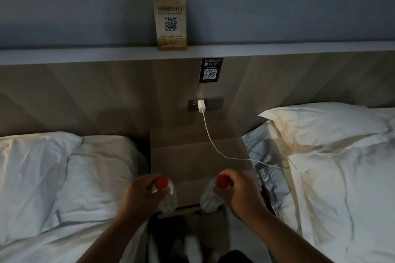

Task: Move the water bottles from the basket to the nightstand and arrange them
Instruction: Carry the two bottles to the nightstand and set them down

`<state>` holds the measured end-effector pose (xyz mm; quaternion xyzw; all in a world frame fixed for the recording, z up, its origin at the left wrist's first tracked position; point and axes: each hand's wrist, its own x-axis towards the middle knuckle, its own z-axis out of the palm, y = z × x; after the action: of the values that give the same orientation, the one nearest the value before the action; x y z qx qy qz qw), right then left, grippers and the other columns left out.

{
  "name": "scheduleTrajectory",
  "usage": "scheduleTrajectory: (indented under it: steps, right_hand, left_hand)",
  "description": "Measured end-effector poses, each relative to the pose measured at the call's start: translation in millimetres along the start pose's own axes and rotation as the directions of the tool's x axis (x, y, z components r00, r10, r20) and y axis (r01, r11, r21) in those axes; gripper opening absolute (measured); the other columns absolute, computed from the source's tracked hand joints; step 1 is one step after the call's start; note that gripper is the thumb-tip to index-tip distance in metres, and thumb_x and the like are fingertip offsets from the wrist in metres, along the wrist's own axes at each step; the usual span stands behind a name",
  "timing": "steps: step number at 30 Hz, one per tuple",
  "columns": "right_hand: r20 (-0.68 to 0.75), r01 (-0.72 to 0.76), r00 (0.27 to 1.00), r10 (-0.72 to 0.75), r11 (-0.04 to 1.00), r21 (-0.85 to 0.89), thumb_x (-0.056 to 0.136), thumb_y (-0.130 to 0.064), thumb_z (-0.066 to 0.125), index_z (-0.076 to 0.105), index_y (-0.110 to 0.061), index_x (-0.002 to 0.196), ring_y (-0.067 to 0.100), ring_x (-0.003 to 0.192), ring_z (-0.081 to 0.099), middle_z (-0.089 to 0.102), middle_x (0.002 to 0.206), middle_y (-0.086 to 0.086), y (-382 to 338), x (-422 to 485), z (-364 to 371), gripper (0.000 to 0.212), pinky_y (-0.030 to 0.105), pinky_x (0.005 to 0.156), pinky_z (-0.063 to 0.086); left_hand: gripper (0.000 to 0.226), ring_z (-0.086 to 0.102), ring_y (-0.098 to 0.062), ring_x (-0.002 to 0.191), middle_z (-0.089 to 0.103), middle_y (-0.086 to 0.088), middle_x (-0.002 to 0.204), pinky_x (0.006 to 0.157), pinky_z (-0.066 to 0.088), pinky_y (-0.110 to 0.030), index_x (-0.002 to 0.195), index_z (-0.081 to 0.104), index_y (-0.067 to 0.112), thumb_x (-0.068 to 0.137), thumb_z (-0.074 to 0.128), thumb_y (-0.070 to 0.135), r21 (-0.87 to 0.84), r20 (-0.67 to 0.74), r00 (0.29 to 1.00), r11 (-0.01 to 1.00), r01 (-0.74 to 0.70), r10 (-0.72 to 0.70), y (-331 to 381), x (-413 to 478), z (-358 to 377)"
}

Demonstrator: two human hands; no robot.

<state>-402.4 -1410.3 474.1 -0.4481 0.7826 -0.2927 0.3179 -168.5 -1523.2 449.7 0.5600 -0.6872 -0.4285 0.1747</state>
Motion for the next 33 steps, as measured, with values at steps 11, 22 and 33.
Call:
scheduleTrajectory:
  steps: [11,22,33]
  right_hand:
    - [0.143,0.046,0.989,-0.023,0.987,-0.157,0.08,-0.027,0.07,0.064,-0.03,0.098,0.006,0.079,0.062,0.065,0.085,-0.012,17.0,161.6,28.2,0.019,0.019,0.07,0.049]
    - [0.212,0.188,0.966,-0.151,0.967,-0.17,0.084,-0.021,0.072,0.064,-0.017,0.103,0.01,0.084,0.061,0.068,0.093,-0.002,41.6,229.6,64.5,0.021,0.021,0.079,0.052]
    - [0.272,0.119,0.96,-0.074,0.981,-0.154,0.084,-0.033,0.069,0.057,-0.012,0.123,0.015,0.106,0.06,0.064,0.117,0.006,72.6,231.8,70.4,0.046,0.027,0.091,0.05]
  left_hand:
    - [0.042,0.068,-0.013,0.07,0.071,0.005,0.071,0.063,0.054,-0.036,0.084,0.074,0.025,0.061,0.066,0.059,0.024,-0.158,0.971,0.983,0.185,-0.178,-1.4,110.1,43.4]
    - [0.056,0.072,-0.02,0.08,0.075,-0.002,0.084,0.073,0.057,-0.04,0.094,0.075,0.02,0.06,0.062,0.061,0.017,-0.17,0.972,0.986,0.167,-0.162,-34.6,173.8,68.1]
    - [0.03,0.066,-0.019,0.087,0.064,0.007,0.094,0.075,0.056,-0.037,0.102,0.065,0.027,0.076,0.072,0.042,0.102,-0.133,0.985,0.987,0.127,-0.113,-54.1,198.8,91.2]
